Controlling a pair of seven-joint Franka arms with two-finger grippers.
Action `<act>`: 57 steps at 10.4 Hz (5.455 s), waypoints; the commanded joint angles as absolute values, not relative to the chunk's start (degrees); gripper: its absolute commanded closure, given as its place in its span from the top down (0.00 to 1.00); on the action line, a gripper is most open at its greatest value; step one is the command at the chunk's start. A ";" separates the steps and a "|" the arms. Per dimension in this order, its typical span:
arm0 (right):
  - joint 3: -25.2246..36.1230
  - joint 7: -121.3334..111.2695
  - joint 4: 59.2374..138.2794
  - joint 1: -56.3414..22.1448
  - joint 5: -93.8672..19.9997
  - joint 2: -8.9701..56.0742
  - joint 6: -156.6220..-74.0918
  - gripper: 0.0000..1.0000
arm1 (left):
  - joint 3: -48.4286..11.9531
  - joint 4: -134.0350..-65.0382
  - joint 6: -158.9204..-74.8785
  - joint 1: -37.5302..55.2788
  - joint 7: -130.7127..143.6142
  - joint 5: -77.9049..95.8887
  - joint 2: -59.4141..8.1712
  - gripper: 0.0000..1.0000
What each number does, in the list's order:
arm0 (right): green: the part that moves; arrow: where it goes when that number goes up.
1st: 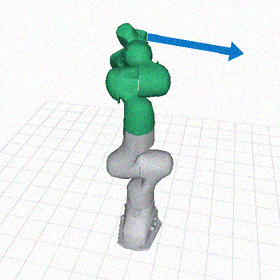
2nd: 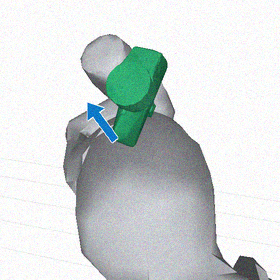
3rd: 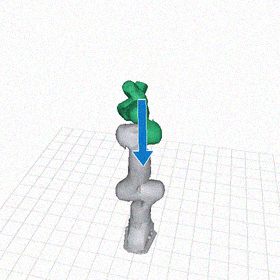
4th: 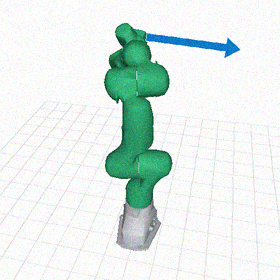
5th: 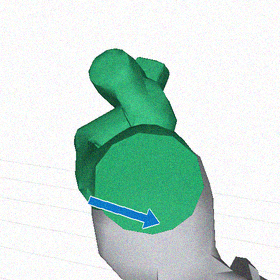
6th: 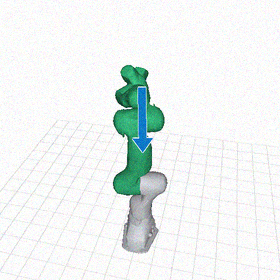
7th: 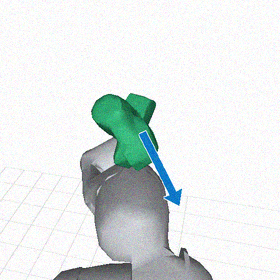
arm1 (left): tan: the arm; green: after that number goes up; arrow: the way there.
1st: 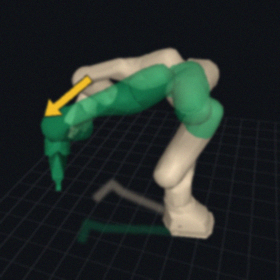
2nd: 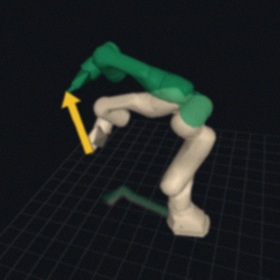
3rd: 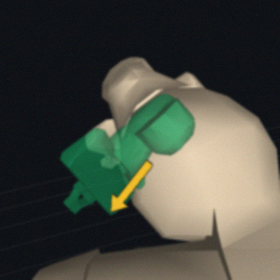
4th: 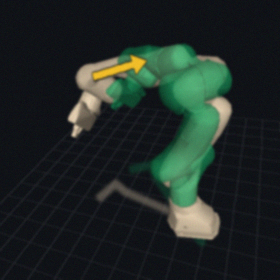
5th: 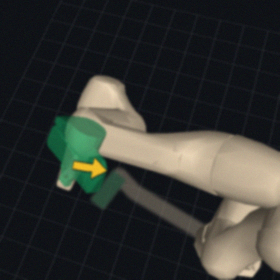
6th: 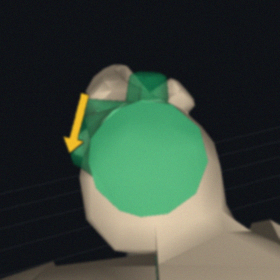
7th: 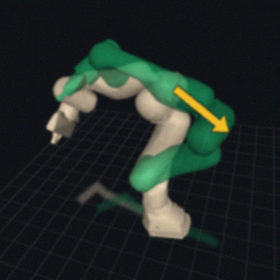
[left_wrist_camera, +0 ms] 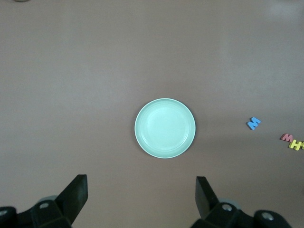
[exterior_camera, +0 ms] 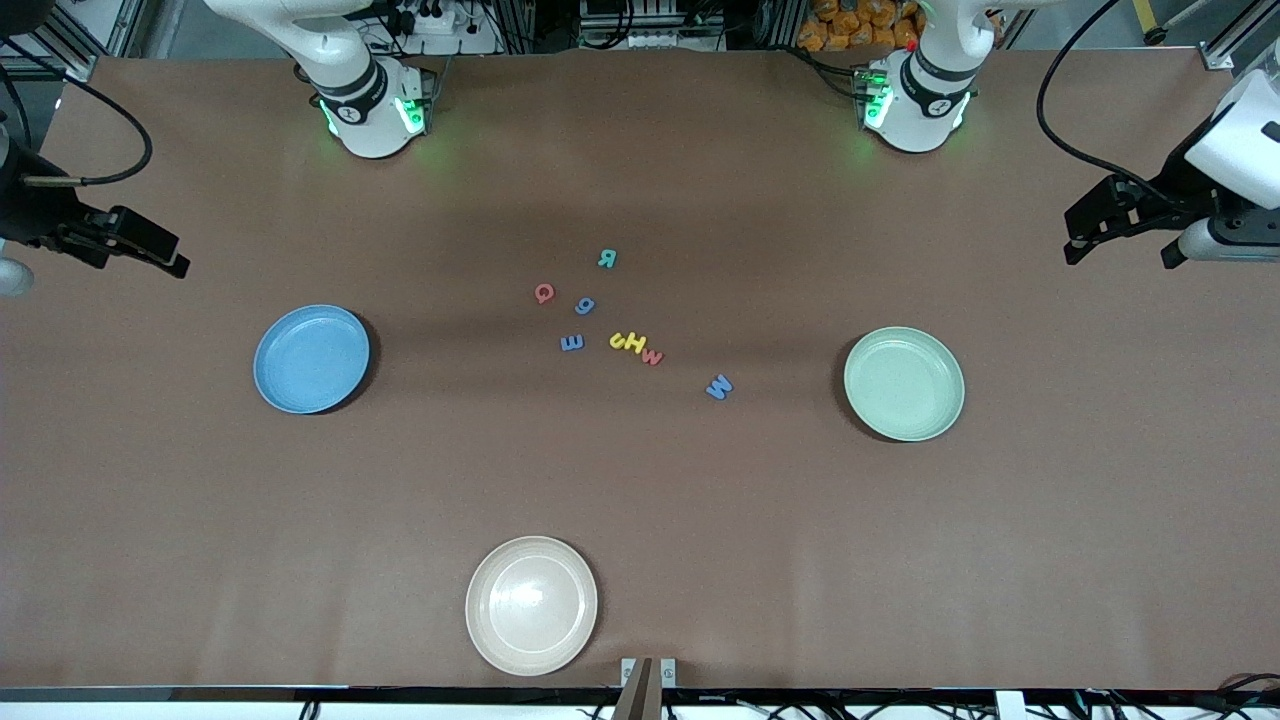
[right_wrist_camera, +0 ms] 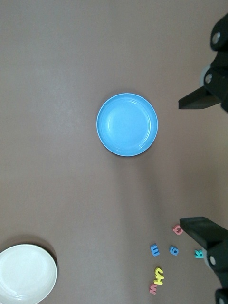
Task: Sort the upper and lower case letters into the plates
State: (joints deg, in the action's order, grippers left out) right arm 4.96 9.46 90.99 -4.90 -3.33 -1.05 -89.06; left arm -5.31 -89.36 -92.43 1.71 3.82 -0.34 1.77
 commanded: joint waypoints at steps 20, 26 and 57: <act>1.24 26.76 91.49 -10.89 -3.87 11.42 -99.48 1.00 | -6.54 -103.81 -139.80 29.93 4.21 -1.32 -30.74 1.00; -1.84 39.88 92.54 -13.09 -4.39 15.02 -103.18 1.00 | -5.71 -102.57 -143.44 30.67 3.87 -8.53 -37.96 1.00; -16.00 101.33 106.00 -21.88 -2.20 35.76 -139.04 1.00 | -3.70 -116.10 -130.96 13.18 26.26 -8.00 -21.80 0.00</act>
State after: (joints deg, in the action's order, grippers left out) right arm -15.89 98.59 106.13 -21.12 -3.36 34.19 -137.66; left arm -4.77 -114.09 -130.42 12.75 21.16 -6.99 -23.27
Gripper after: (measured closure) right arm 0.000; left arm 0.656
